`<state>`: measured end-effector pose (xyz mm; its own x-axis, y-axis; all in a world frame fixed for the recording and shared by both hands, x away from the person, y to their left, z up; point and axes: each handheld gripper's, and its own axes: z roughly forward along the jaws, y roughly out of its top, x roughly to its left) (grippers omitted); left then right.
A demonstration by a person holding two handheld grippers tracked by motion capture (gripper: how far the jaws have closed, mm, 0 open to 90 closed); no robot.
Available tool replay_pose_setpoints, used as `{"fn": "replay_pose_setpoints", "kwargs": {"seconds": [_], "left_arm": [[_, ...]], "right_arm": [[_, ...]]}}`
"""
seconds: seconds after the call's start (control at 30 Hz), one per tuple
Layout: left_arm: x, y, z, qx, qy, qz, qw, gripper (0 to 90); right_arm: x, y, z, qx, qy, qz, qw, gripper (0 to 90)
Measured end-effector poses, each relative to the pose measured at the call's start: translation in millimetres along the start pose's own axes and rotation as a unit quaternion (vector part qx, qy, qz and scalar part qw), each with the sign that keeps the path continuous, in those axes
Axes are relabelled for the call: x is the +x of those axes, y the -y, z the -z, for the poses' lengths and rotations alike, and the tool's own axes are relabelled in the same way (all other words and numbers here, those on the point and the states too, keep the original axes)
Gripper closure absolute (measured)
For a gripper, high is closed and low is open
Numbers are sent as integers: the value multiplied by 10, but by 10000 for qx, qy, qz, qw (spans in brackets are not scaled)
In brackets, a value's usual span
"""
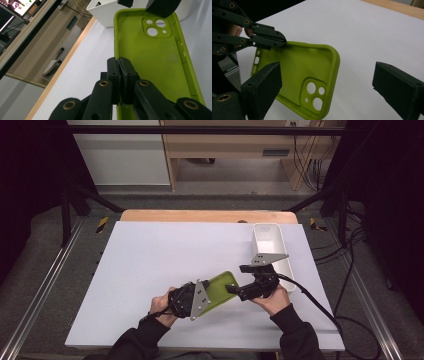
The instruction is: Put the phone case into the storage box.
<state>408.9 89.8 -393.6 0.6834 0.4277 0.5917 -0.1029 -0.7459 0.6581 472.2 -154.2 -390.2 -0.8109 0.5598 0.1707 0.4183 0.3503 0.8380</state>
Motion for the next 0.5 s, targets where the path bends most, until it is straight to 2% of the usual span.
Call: {"fn": "replay_pose_setpoints", "kwargs": {"seconds": [0.3, 0.5], "left_arm": [[-12, -11, 6, -23, 0, -36, 10000, 875], [-20, -14, 5, -33, 14, -42, 10000, 875]], "right_arm": [[-29, -4, -22, 104, -172, -96, 9998, 165], [-44, 0, -41, 191, -295, -112, 9993, 235]]}}
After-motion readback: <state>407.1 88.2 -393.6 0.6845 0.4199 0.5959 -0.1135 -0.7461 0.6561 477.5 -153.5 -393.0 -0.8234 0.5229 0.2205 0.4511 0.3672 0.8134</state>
